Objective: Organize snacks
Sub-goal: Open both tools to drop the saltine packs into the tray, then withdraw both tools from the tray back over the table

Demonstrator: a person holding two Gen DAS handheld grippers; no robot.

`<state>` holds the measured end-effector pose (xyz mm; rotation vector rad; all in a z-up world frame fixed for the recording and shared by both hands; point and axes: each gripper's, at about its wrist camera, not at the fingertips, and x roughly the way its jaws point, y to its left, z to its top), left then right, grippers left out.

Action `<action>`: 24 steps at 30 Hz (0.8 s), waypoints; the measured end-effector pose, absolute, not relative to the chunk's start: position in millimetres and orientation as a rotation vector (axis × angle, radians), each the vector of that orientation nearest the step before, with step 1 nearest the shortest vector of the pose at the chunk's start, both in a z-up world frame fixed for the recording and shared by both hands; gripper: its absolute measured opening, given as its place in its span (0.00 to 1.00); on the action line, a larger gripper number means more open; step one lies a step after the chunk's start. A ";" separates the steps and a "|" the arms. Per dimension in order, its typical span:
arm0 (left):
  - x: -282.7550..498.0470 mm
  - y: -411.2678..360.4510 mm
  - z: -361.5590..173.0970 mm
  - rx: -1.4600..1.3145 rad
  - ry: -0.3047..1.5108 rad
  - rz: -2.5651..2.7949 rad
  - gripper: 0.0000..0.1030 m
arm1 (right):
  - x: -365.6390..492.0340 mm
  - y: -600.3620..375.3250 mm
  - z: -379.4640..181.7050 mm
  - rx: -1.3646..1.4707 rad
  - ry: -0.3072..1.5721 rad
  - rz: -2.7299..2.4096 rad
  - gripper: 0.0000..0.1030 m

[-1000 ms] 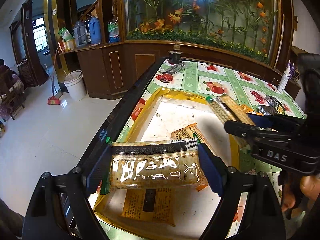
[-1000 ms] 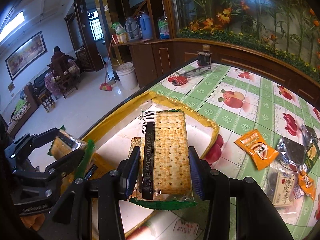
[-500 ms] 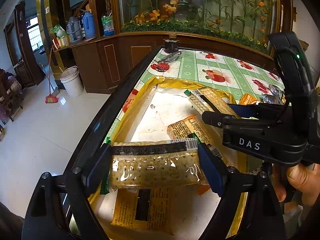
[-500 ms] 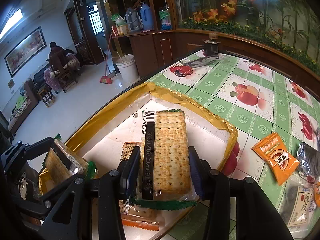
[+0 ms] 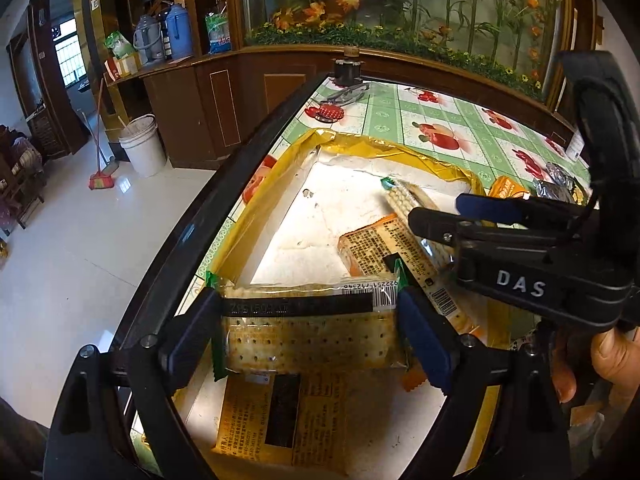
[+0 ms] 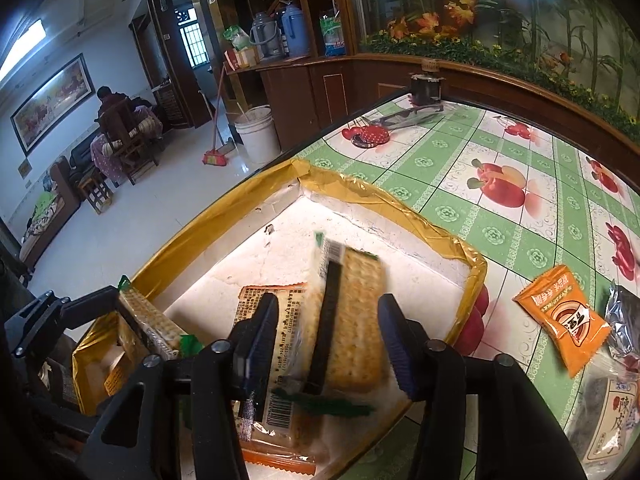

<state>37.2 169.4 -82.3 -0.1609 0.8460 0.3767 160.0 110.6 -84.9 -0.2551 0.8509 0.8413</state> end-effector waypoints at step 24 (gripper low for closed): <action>28.3 119.0 -39.9 -0.086 0.751 0.324 1.00 | 142.1 -10.6 -32.6 -0.139 0.735 0.686 0.71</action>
